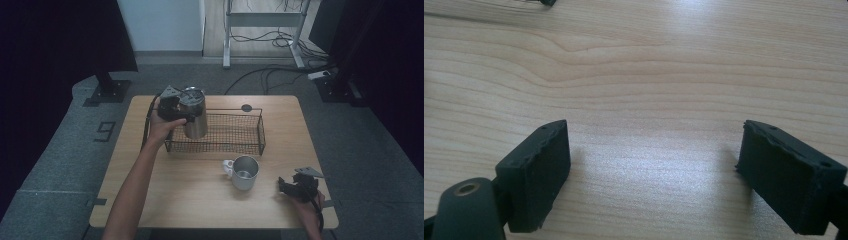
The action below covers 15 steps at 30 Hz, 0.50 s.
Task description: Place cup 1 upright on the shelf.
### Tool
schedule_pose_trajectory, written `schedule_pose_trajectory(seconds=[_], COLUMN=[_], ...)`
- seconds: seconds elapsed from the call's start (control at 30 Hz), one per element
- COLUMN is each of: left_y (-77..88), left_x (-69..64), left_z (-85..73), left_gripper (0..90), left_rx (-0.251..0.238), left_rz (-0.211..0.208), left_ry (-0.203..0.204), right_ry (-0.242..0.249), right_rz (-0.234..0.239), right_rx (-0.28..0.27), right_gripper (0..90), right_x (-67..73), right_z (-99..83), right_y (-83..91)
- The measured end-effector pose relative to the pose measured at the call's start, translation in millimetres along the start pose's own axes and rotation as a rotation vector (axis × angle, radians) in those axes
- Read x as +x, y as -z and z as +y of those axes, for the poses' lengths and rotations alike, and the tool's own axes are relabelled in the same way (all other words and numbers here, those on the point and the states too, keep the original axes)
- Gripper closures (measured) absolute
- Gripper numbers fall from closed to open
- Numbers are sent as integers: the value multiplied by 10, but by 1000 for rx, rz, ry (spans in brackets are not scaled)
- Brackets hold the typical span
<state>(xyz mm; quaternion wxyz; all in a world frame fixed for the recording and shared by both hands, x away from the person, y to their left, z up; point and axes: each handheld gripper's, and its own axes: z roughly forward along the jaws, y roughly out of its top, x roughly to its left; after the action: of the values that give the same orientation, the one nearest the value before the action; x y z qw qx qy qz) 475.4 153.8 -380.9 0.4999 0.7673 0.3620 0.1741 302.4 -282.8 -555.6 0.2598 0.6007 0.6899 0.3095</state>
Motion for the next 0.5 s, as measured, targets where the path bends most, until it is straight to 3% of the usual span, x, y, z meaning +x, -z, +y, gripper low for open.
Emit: schedule_pose_trajectory(seconds=[0.5], left_y=[-209], left_x=[72], left_z=[-143], left_gripper=[43], left_rx=[45], left_rz=[28], left_ry=[14], right_ry=[0], right_rz=[0], right_rx=[0], right_gripper=[131], right_x=[0], right_z=[0], right_y=[1])
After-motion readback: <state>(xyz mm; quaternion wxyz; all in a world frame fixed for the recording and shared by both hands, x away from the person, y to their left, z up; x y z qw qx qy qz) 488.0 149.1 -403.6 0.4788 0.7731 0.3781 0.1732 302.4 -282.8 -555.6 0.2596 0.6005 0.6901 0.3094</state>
